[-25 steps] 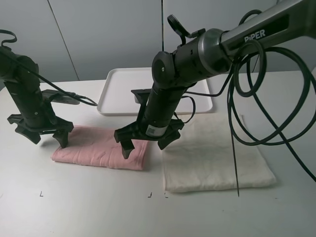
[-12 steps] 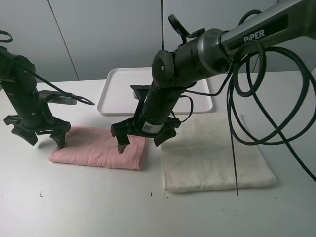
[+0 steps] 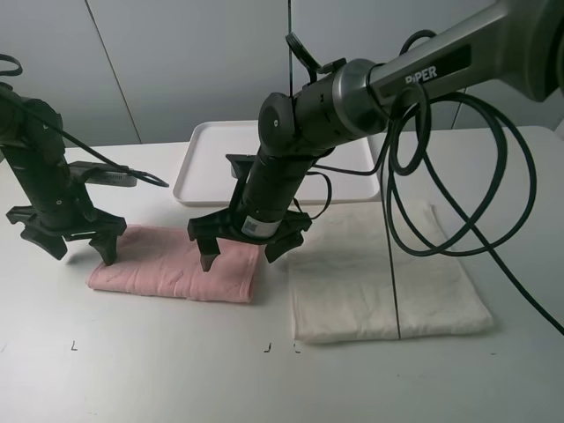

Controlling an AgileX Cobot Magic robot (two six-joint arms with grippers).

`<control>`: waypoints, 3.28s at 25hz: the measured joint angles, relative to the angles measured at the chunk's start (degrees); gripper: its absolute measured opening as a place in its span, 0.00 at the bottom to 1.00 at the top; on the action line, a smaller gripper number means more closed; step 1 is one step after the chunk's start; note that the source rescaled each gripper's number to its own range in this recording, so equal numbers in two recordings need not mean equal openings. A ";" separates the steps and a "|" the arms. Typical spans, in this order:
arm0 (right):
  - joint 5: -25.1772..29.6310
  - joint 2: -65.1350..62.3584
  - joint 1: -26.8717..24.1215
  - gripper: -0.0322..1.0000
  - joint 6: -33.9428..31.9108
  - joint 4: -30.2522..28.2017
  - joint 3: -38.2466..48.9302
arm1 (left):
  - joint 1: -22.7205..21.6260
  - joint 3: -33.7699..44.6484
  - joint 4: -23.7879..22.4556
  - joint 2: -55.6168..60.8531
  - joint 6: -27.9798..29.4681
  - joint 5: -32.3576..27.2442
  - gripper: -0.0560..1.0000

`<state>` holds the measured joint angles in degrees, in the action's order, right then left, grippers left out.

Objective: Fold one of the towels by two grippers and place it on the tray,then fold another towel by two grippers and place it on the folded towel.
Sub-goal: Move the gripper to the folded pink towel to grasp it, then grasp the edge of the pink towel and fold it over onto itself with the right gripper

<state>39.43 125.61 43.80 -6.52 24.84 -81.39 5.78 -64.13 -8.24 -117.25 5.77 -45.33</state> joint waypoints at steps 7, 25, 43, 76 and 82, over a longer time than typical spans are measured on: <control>0.15 0.02 0.07 1.00 -3.94 -2.13 -0.14 | 0.00 0.00 0.09 0.00 0.00 0.00 0.97; -0.44 0.96 0.07 0.95 -4.55 -4.34 -0.18 | 0.00 0.00 0.09 0.00 0.00 0.00 0.97; -0.31 2.66 1.07 0.78 -3.17 -3.47 -1.06 | 0.00 0.00 0.09 0.00 0.00 0.00 0.97; -3.13 -3.64 1.32 0.06 4.39 7.65 -1.17 | 0.00 0.00 0.22 0.00 0.00 0.00 0.97; -5.78 -2.41 1.80 0.06 15.26 23.05 -1.28 | -0.13 0.00 0.69 0.00 0.00 -0.12 0.97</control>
<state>33.65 123.20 45.60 8.74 47.89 -82.68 5.64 -64.13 -7.55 -117.25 5.77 -45.45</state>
